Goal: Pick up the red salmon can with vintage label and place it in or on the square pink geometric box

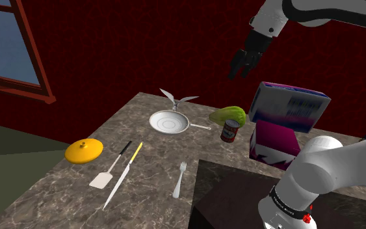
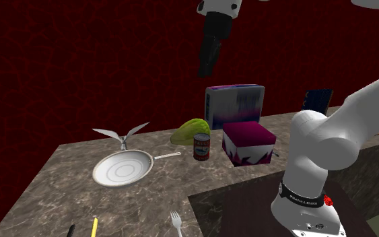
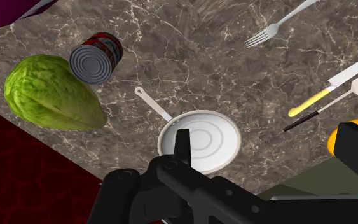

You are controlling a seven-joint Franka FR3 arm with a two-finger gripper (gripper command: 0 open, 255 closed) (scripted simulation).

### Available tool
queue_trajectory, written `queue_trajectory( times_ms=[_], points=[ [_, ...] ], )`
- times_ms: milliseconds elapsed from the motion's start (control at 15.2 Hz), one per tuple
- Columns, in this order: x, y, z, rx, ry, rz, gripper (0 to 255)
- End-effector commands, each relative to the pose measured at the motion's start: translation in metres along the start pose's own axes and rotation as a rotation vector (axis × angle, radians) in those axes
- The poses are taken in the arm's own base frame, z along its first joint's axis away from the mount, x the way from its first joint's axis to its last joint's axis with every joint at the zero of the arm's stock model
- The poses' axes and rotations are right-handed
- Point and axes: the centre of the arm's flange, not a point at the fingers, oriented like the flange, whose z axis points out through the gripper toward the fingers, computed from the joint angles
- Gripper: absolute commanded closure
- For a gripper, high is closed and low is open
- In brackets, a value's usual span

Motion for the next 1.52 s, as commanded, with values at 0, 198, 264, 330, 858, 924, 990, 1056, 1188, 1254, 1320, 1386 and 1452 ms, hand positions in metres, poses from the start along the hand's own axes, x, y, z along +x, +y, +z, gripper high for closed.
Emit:
queue_trajectory(
  times_ms=[0, 198, 264, 330, 858, 924, 990, 1056, 1188, 1254, 1320, 1386, 1452],
  points=[
    [0.0, 0.0, 0.0, 0.0, 0.0, 0.0, 0],
    [0.005, 0.024, 0.031, -0.001, -0.025, -0.038, 0],
    [0.006, 0.033, 0.041, -0.002, -0.033, -0.051, 0],
    [0.008, 0.041, 0.052, -0.002, -0.041, -0.064, 0],
    [0.022, 0.105, 0.135, -0.006, -0.107, -0.165, 0],
    [0.024, 0.113, 0.145, -0.007, -0.116, -0.178, 0],
    [0.025, 0.121, 0.155, -0.007, -0.124, -0.191, 0],
    [0.027, 0.129, 0.166, -0.008, -0.132, -0.203, 0],
    [0.031, 0.145, 0.187, -0.008, -0.149, -0.229, 0],
    [0.033, 0.153, 0.197, -0.009, -0.157, -0.242, 0],
    [0.035, 0.16, 0.208, -0.009, -0.165, -0.254, 0],
    [0.036, 0.168, 0.218, -0.01, -0.173, -0.267, 0],
    [0.038, 0.176, 0.229, -0.01, -0.182, -0.28, 0]
  ],
)
